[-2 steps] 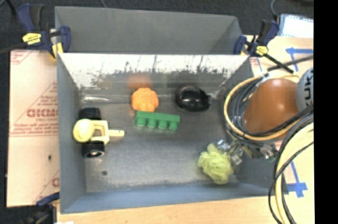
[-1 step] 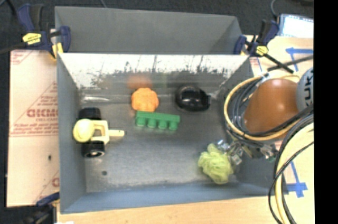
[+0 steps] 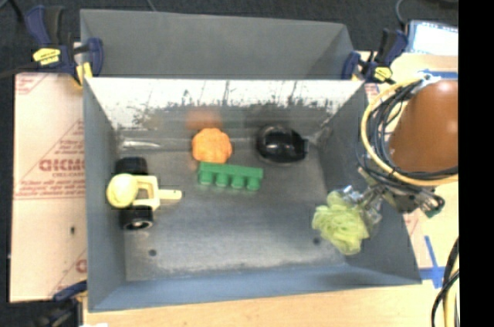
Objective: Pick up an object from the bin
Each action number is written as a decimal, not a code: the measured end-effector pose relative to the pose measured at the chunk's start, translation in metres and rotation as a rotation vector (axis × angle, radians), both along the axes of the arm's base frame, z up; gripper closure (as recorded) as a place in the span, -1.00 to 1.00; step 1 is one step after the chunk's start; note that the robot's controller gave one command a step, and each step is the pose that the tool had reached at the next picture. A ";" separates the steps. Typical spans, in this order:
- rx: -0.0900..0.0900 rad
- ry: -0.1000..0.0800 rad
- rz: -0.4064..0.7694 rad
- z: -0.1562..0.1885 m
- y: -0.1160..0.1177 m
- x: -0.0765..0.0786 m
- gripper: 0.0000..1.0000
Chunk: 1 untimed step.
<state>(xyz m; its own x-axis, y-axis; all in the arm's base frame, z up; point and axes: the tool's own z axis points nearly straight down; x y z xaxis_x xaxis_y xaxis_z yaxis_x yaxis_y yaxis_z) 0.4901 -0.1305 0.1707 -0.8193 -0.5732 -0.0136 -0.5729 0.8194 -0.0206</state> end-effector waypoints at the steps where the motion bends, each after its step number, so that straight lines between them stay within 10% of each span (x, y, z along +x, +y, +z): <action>1: 0.000 0.000 0.000 0.000 0.000 0.000 1.00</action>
Offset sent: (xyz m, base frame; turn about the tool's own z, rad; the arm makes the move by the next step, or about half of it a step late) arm -0.0057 -0.0215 0.1157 -0.0318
